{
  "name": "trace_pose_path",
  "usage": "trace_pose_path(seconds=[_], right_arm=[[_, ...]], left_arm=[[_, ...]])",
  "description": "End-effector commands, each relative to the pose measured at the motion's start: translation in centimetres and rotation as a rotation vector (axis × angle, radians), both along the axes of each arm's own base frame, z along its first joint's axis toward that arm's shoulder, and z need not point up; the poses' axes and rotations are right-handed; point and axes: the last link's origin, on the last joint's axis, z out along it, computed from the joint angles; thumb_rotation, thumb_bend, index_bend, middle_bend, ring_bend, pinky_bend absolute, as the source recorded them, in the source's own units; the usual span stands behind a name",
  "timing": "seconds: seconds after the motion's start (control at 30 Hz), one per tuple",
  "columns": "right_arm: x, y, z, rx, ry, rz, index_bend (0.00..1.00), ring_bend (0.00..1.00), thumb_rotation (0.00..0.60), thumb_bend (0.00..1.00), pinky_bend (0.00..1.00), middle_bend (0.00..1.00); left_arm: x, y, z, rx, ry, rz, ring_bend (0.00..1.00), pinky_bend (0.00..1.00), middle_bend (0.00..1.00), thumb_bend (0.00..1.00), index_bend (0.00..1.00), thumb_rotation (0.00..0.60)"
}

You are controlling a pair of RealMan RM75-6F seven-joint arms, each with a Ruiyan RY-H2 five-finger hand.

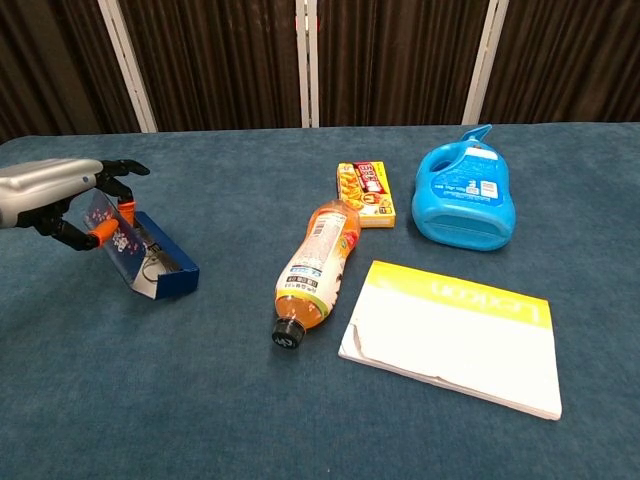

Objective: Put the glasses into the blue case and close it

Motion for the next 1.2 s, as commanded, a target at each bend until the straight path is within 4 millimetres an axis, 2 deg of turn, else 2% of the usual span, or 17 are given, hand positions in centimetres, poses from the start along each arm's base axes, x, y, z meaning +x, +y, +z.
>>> trace_pose_path(seconds=[0.03, 0.27, 0.47, 0.63, 0.67, 0.73, 0.8, 0.87, 0.9, 1.2], right_arm=[[0.0, 0.0, 0.0, 0.001, 0.000, 0.001, 0.00, 0.00, 0.600, 0.00, 0.00, 0.00], [0.0, 0.0, 0.0, 0.001, 0.000, 0.000, 0.00, 0.00, 0.600, 0.00, 0.00, 0.00], [-0.2, -0.1, 0.0, 0.002, 0.002, -0.006, 0.00, 0.00, 0.600, 0.00, 0.00, 0.00], [-0.2, -0.1, 0.0, 0.002, 0.001, -0.009, 0.00, 0.00, 0.600, 0.00, 0.00, 0.00], [-0.2, -0.1, 0.0, 0.002, 0.001, -0.009, 0.00, 0.00, 0.600, 0.00, 0.00, 0.00], [-0.2, -0.1, 0.0, 0.001, 0.001, -0.008, 0.00, 0.00, 0.600, 0.00, 0.00, 0.00], [-0.2, -0.1, 0.0, 0.002, 0.000, -0.007, 0.00, 0.00, 0.600, 0.00, 0.00, 0.00], [-0.2, -0.1, 0.0, 0.002, 0.000, -0.006, 0.00, 0.00, 0.600, 0.00, 0.00, 0.00], [-0.2, 0.0, 0.0, 0.002, 0.000, -0.006, 0.00, 0.00, 0.600, 0.00, 0.00, 0.00], [-0.1, 0.0, -0.1, 0.002, 0.002, -0.005, 0.00, 0.00, 0.600, 0.00, 0.00, 0.00]], left_arm=[[-0.1, -0.5, 0.9, -0.017, 0.030, 0.020, 0.00, 0.00, 0.00, 0.64, 0.68, 0.600], [0.2, -0.4, -0.7, -0.053, 0.036, 0.045, 0.00, 0.00, 0.00, 0.64, 0.68, 0.600], [0.4, 0.4, -2.4, -0.053, 0.052, 0.059, 0.00, 0.00, 0.00, 0.64, 0.68, 0.600], [0.5, 0.7, -2.9, -0.050, 0.053, 0.065, 0.00, 0.00, 0.00, 0.63, 0.67, 0.600], [0.5, 0.7, -2.9, -0.049, 0.052, 0.066, 0.00, 0.00, 0.00, 0.62, 0.64, 0.600], [0.6, 0.7, -2.8, -0.040, 0.037, 0.072, 0.00, 0.00, 0.00, 0.59, 0.51, 0.600], [0.6, 0.8, -2.5, -0.030, 0.018, 0.072, 0.00, 0.00, 0.00, 0.49, 0.25, 0.600], [0.7, 0.9, -2.2, -0.012, -0.005, 0.068, 0.00, 0.00, 0.00, 0.37, 0.06, 0.600], [0.8, 1.0, -2.0, -0.004, -0.017, 0.063, 0.00, 0.00, 0.00, 0.32, 0.01, 0.600], [1.3, 0.9, 0.9, 0.010, -0.091, 0.009, 0.00, 0.00, 0.00, 0.11, 0.00, 0.600]])
